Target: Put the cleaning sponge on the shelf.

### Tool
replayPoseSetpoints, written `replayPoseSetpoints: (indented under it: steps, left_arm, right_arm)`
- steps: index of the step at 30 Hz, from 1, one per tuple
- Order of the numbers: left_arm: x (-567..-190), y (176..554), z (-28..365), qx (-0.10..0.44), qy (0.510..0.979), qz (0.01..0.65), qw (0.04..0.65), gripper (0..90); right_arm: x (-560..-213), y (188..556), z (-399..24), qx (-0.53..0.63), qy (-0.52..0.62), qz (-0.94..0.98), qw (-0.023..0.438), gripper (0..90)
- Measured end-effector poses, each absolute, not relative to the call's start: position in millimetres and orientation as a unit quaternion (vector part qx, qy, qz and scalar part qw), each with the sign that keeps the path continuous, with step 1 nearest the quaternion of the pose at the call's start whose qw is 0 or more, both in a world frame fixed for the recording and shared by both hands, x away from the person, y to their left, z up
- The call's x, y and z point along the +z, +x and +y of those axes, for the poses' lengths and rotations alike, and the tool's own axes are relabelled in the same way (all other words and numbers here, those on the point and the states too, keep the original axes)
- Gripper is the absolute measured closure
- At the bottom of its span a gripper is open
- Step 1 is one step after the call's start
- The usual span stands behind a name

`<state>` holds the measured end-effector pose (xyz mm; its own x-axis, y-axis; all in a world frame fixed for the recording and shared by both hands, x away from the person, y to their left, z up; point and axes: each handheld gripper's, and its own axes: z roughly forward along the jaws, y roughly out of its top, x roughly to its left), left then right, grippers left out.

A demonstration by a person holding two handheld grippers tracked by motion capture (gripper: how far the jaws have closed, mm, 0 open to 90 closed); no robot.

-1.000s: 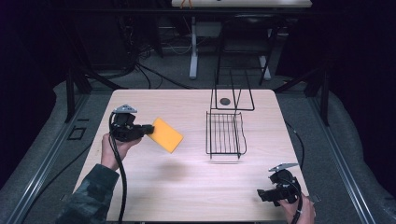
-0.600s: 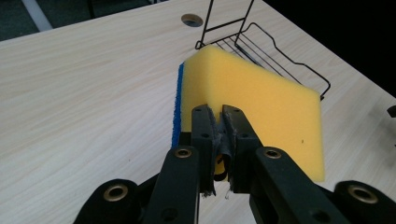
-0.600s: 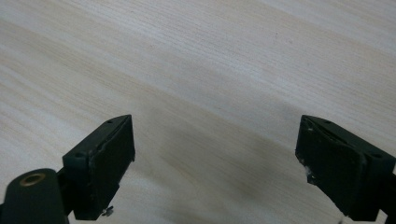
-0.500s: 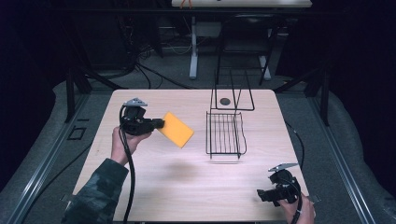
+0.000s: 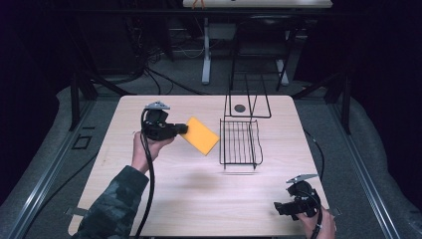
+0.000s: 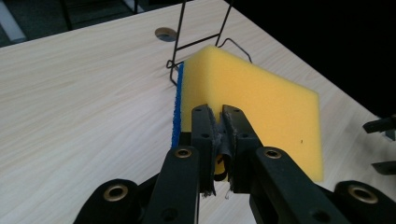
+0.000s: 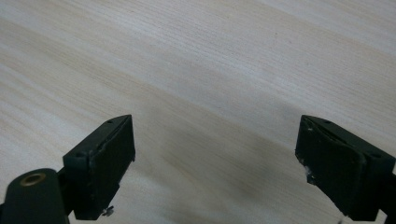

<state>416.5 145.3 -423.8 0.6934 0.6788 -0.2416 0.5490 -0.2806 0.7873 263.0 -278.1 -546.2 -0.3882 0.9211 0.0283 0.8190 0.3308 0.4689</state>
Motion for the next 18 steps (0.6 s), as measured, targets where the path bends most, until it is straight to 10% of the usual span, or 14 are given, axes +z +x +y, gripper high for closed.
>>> replayPoseSetpoints:
  steps: [18]
  left_arm:
    - [-426.1,425.4,102.8,0.068,0.798,0.372,0.468,84.2]
  right_arm:
    - [-546.3,263.3,-276.2,0.205,0.535,0.811,0.12,11.8]
